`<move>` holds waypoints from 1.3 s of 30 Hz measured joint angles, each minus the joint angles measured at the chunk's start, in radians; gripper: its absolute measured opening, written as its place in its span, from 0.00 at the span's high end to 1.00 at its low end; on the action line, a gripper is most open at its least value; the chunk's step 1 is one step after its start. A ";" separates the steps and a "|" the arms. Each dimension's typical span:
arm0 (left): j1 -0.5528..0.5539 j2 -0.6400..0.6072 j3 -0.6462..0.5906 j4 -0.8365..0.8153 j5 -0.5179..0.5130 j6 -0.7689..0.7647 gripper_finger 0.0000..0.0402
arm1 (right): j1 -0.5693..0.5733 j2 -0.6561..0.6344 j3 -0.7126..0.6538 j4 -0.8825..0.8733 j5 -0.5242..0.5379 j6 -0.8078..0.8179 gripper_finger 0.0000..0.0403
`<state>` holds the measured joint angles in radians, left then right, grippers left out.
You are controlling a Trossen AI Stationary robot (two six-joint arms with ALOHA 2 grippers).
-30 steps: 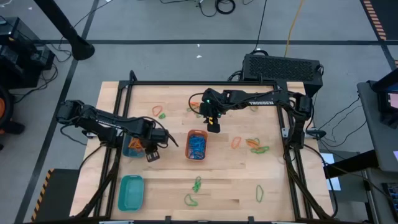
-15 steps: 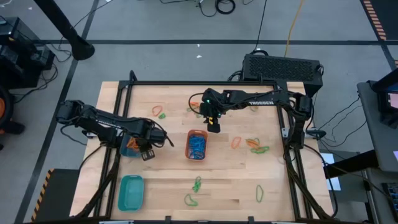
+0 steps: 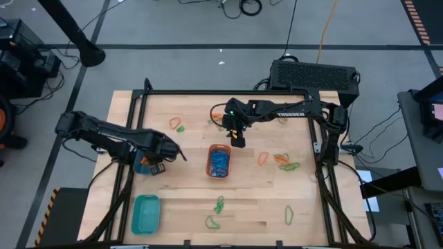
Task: Sort rubber bands into baskets
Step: Put the orange rubber band into the blue bin
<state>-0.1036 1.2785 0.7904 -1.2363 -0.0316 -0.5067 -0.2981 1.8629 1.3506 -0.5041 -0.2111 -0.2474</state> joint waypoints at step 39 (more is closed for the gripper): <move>0.014 0.014 -0.158 0.101 0.042 0.093 0.76 | 0.000 0.000 0.000 0.015 0.000 -0.004 0.69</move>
<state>-0.0896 1.2924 0.6319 -1.1352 0.0105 -0.4133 -0.2982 1.8629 1.3506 -0.4889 -0.2115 -0.2512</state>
